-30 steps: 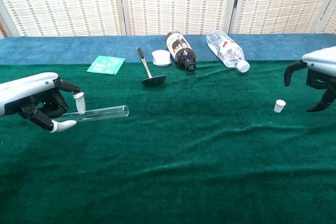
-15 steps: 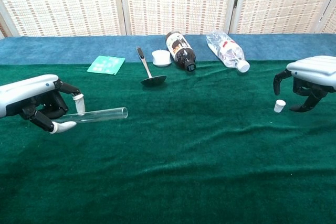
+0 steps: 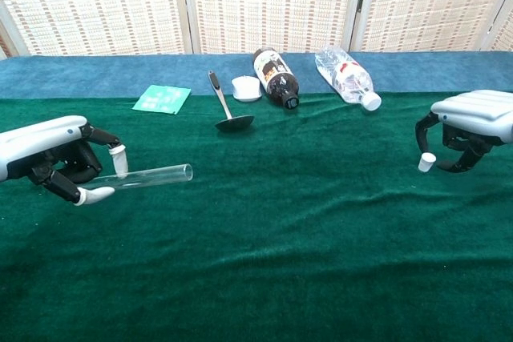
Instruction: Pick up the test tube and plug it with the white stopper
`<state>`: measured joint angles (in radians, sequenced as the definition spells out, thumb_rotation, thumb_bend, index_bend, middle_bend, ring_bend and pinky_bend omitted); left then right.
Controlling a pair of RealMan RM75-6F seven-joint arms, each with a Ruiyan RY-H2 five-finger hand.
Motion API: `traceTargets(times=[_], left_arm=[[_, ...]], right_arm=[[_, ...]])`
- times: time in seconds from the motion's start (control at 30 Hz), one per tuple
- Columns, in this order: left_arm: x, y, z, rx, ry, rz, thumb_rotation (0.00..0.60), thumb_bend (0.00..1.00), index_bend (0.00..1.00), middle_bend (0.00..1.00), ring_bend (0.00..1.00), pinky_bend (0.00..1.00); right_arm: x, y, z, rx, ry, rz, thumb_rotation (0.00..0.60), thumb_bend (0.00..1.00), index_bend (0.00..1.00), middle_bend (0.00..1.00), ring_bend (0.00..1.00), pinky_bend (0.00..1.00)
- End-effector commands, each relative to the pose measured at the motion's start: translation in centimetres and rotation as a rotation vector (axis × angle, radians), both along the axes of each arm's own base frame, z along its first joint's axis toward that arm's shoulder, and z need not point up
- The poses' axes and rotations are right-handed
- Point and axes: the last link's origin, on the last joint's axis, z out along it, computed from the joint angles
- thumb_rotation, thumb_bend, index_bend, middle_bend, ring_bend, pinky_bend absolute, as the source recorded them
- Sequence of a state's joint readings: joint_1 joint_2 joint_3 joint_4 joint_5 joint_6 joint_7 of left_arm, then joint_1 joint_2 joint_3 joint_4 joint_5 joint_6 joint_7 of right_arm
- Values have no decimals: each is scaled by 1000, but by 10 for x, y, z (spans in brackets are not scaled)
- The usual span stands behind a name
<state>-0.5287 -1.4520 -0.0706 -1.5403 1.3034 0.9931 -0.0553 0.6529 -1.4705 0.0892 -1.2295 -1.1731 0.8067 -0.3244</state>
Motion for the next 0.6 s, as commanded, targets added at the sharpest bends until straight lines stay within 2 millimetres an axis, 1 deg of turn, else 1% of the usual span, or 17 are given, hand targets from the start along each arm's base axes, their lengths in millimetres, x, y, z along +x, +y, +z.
traceTargets(times=[0.03, 0.6], left_arm=[[0, 0, 0, 1, 0, 1, 600, 495, 657, 950, 933, 843], [-4, 0, 1, -2, -2, 11, 600, 495, 657, 950, 933, 843]], right_arm=[[1, -1, -1, -2, 3, 0, 591, 413, 448, 963, 1000, 1000], [5, -3, -7, 5, 24, 6, 591, 414, 448, 963, 1000, 1000]])
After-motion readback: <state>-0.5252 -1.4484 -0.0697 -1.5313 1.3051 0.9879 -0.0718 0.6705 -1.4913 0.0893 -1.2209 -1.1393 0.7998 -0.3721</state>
